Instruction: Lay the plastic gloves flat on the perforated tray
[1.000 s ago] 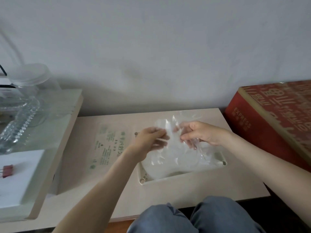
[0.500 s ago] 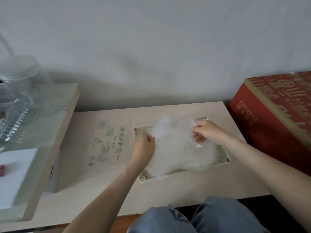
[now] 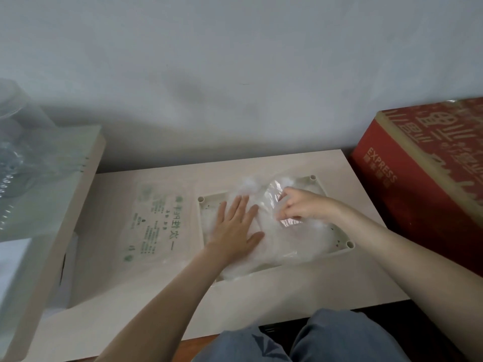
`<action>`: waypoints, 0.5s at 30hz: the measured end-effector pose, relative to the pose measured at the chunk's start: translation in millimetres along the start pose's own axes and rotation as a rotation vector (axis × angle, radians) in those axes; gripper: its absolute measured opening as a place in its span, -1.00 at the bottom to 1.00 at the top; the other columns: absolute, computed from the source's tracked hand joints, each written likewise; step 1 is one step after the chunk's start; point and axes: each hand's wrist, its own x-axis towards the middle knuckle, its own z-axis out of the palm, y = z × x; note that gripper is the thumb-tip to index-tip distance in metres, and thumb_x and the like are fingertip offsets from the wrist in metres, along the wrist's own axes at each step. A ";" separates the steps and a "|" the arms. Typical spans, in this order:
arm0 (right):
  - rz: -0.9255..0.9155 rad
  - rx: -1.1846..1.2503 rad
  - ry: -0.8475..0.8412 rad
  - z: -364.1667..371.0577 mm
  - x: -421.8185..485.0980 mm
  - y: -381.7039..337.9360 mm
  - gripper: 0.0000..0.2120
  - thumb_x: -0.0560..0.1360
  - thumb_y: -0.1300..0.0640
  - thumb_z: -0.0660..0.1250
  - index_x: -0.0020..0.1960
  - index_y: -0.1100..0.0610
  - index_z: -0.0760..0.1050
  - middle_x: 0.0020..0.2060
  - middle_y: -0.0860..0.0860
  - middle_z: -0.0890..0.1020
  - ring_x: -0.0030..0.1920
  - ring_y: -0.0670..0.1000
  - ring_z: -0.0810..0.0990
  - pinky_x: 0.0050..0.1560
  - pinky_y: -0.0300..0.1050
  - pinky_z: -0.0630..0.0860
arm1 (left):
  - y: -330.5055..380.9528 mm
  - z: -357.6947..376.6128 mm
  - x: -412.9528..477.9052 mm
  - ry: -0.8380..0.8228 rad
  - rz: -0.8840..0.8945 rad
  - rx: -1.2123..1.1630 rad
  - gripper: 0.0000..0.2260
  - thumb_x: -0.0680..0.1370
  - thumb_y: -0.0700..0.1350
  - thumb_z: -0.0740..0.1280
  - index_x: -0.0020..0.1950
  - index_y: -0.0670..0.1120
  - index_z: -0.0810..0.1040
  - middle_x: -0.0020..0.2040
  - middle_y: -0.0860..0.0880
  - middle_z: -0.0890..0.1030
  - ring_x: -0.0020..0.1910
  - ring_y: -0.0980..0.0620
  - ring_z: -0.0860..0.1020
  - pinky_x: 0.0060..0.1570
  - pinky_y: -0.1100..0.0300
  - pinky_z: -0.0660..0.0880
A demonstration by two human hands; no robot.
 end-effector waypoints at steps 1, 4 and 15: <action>-0.001 0.002 -0.009 -1.5 -0.4 0.7 -0.68 0.41 0.21 0.48 0.00 0.06 0.36 -0.25 0.07 0.56 -0.34 -0.05 0.42 -0.35 -0.23 0.34 | -0.5 3.0 1.5 0.008 -0.011 -0.002 -0.21 0.41 0.33 -0.34 0.58 0.00 -0.13 0.57 -0.08 -0.23 0.54 -0.04 -0.26 0.43 -0.05 -0.37; -0.030 0.006 0.018 -8.9 -2.2 -1.0 -0.73 0.45 0.29 0.42 -0.03 0.09 0.35 -0.24 0.02 0.59 -0.31 -0.06 0.44 -0.31 -0.24 0.36 | -1.2 5.3 2.3 0.036 -0.009 -0.024 -0.19 0.37 0.33 -0.39 0.57 0.01 -0.22 0.57 -0.07 -0.26 0.54 -0.03 -0.27 0.43 -0.04 -0.36; -0.390 -0.573 0.648 -12.5 -30.7 -6.7 -0.72 0.51 0.24 0.27 0.22 0.19 0.42 -0.02 -0.01 0.49 0.07 0.05 0.42 0.12 -0.06 0.37 | 0.1 4.2 6.4 0.075 -0.038 -0.047 -0.35 0.60 0.28 -0.11 0.56 0.02 -0.29 0.52 -0.06 -0.39 0.50 -0.03 -0.39 0.48 -0.06 -0.31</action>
